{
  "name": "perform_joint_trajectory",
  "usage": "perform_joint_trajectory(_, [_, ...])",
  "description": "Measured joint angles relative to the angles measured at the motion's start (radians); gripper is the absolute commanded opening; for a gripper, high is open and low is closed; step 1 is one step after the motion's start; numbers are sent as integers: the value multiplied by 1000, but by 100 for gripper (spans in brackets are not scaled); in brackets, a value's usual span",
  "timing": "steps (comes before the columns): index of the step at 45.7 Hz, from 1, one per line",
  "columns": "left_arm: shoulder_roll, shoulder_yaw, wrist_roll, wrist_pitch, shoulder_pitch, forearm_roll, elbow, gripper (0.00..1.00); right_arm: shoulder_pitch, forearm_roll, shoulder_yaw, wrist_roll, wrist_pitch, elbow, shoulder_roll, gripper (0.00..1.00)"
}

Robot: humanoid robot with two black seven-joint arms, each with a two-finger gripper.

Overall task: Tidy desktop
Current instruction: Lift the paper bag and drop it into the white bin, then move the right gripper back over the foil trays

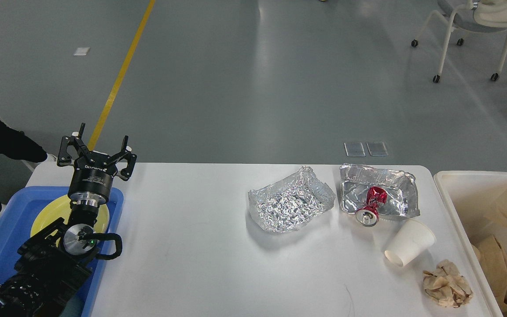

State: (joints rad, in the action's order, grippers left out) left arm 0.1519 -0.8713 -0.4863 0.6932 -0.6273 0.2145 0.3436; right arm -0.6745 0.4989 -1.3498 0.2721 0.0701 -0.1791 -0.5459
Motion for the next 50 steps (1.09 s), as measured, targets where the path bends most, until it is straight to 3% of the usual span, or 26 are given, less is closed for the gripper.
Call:
perform_joint_trajectory(1, [0,0,0,0,0,0,0,97,20,0,26,-4,14,10,13,100])
perform_joint_trajectory(21, [0,1,0,0,0,0,0,97,67,-2,111,-28,41,30,49,100])
perform_joint_trajectory(30, [0,2,0,-1,0,0,-1,97,-24,-7,112,-50,-33,28,55,100])
perform_joint_trajectory(38, [0,2,0,-1,-1,1,-1,97,-227,-45,96,-61,-269,19,36,100])
perform_joint_trajectory(40, [0,2,0,-1,-1,0,-1,97,-308,-76,89,-60,-364,10,28,100])
perform_joint_trajectory(41, [-1,2,0,-1,-2,0,-1,97,-403,-119,81,-58,-478,-6,21,100])
perform_joint_trajectory(43, [-1,2,0,-1,-2,0,-1,97,-470,-153,75,-56,-563,-25,19,100])
perform_joint_trajectory(46, [-1,2,0,-1,-2,0,0,97,-600,-221,71,-51,-706,-93,25,100])
perform_joint_trajectory(50, [-2,2,0,-1,-2,0,0,97,-780,-299,69,-47,-818,-249,35,100])
